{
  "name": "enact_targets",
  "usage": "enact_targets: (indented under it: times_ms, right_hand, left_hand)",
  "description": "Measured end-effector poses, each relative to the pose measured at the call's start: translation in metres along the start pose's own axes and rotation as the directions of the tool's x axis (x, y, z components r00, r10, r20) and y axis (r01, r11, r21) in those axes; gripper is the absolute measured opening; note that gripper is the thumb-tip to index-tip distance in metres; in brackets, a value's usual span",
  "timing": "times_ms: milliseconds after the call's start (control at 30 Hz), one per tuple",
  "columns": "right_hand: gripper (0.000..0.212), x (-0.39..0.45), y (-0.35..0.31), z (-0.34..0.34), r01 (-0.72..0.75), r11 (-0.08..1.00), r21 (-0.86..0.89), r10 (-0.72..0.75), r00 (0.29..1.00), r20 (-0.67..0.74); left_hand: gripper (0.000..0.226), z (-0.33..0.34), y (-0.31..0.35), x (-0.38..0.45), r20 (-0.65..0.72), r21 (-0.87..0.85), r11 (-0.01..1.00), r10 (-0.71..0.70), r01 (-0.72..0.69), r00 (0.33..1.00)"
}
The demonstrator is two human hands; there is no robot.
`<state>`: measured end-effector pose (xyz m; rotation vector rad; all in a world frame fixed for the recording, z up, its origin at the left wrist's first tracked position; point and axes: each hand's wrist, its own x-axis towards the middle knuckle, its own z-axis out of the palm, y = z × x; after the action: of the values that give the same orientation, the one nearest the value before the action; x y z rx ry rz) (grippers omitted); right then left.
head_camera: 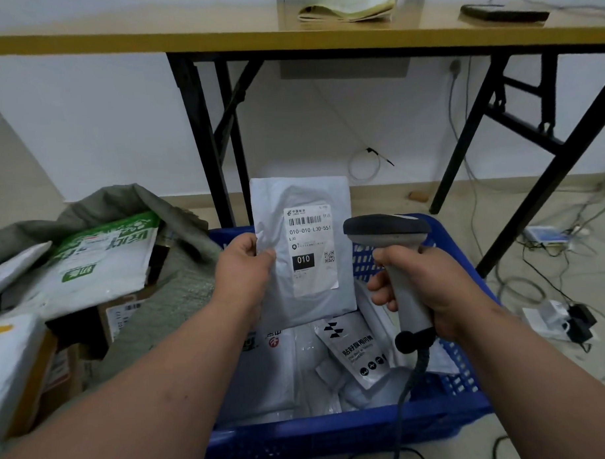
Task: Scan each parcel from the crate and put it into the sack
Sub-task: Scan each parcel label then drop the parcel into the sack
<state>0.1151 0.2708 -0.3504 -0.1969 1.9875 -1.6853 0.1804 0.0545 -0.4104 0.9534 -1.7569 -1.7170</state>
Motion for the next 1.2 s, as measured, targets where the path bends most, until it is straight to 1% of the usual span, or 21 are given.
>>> enact_targets:
  times_ms: [133,367,567,733,1200]
  right_hand:
    - [0.012,-0.005,-0.003,0.003,0.056,0.998,-0.016,-0.056,0.998,-0.003]
    - [0.012,-0.014,-0.009,0.012,0.104,0.993,-0.053,-0.102,0.994,0.048]
    - [0.011,-0.016,-0.011,0.015,0.089,0.996,-0.027,-0.087,0.993,0.076]
    - [0.015,-0.019,-0.014,0.017,0.081,0.996,-0.020,-0.079,0.993,0.090]
    - [0.014,-0.021,-0.017,0.023,0.125,0.988,-0.091,-0.118,0.990,0.074]
  left_hand:
    - [0.019,-0.001,0.001,-0.001,0.015,-0.015,1.000,-0.005,0.005,1.000]
    - [0.020,0.000,0.002,-0.004,0.026,-0.046,0.999,-0.026,0.027,0.999]
    - [0.020,0.000,0.004,-0.006,0.012,-0.077,0.996,-0.046,0.047,0.999]
    - [0.020,-0.001,0.004,-0.006,0.010,-0.083,0.995,-0.045,0.046,0.999]
    - [0.016,-0.009,0.004,-0.004,-0.005,-0.062,0.997,-0.042,0.042,0.999]
